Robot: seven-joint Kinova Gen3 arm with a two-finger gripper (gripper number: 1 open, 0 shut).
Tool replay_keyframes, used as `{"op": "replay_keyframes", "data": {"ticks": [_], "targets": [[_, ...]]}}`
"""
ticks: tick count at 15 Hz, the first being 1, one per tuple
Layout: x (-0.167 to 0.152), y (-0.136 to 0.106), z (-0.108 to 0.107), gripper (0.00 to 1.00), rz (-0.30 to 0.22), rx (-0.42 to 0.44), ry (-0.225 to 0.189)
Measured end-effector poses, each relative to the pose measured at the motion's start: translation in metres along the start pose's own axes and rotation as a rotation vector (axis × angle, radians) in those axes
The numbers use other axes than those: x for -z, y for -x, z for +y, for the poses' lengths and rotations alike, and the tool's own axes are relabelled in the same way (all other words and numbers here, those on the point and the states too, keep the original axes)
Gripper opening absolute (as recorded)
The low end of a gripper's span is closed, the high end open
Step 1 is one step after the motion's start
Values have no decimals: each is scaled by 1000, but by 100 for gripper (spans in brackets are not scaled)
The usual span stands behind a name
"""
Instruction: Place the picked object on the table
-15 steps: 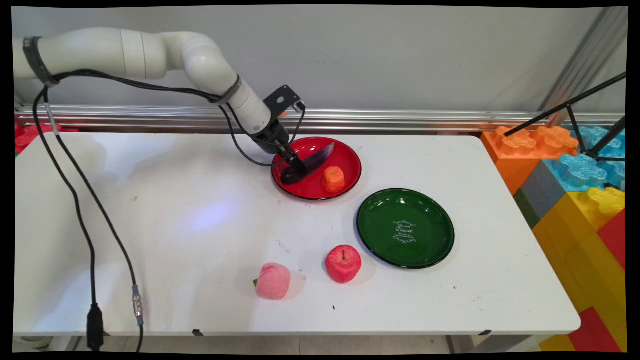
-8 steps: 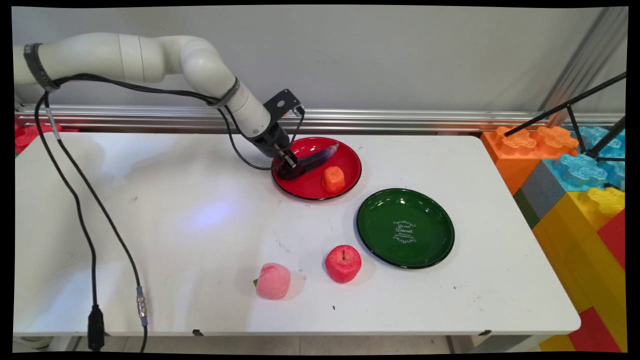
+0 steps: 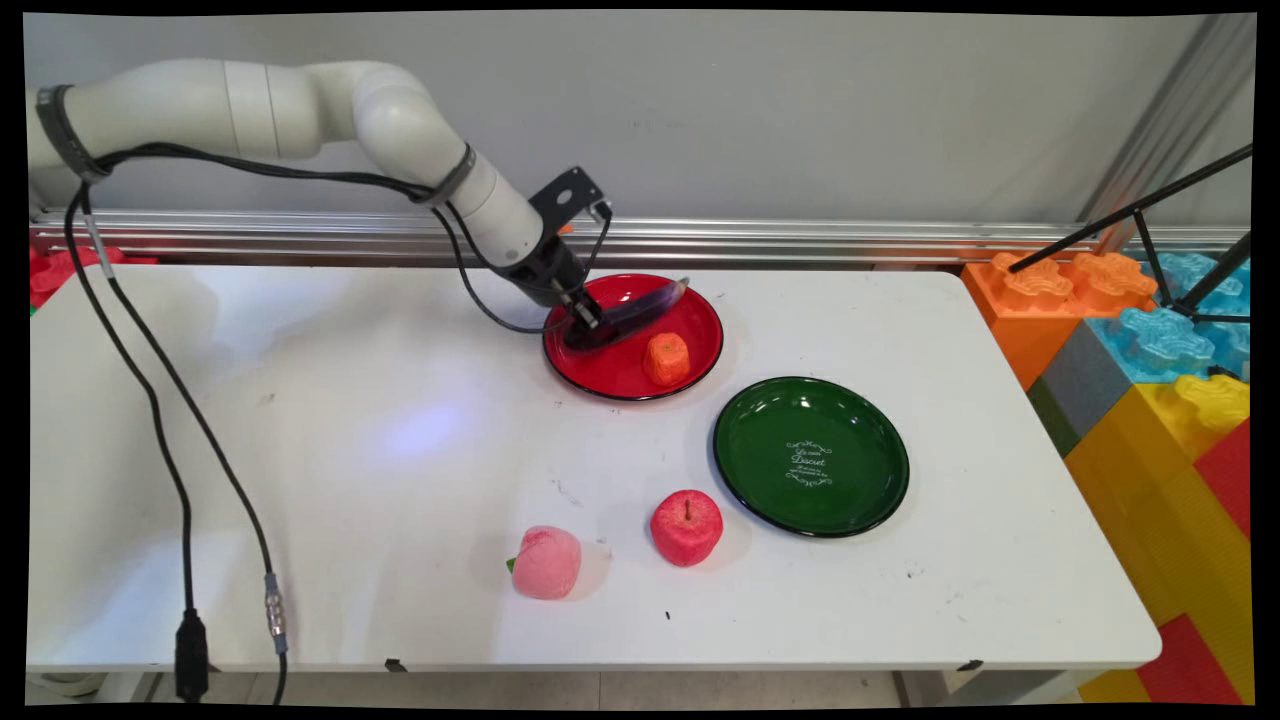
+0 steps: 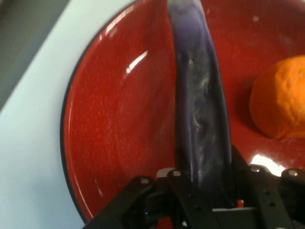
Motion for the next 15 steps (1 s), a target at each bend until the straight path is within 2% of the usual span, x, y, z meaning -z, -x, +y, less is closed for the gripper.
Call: {"op": "replay_keyframes", "data": {"ticks": [4, 7, 9, 11, 15], "targets": [[28, -14, 5, 0, 67, -35, 9], [57, -22, 12, 0, 117, -82, 36], [77, -22, 20, 0, 143, -118, 73], [97, -17, 30, 0, 148, -170, 125], [124, 12, 47, 0, 108, -282, 223]]}}
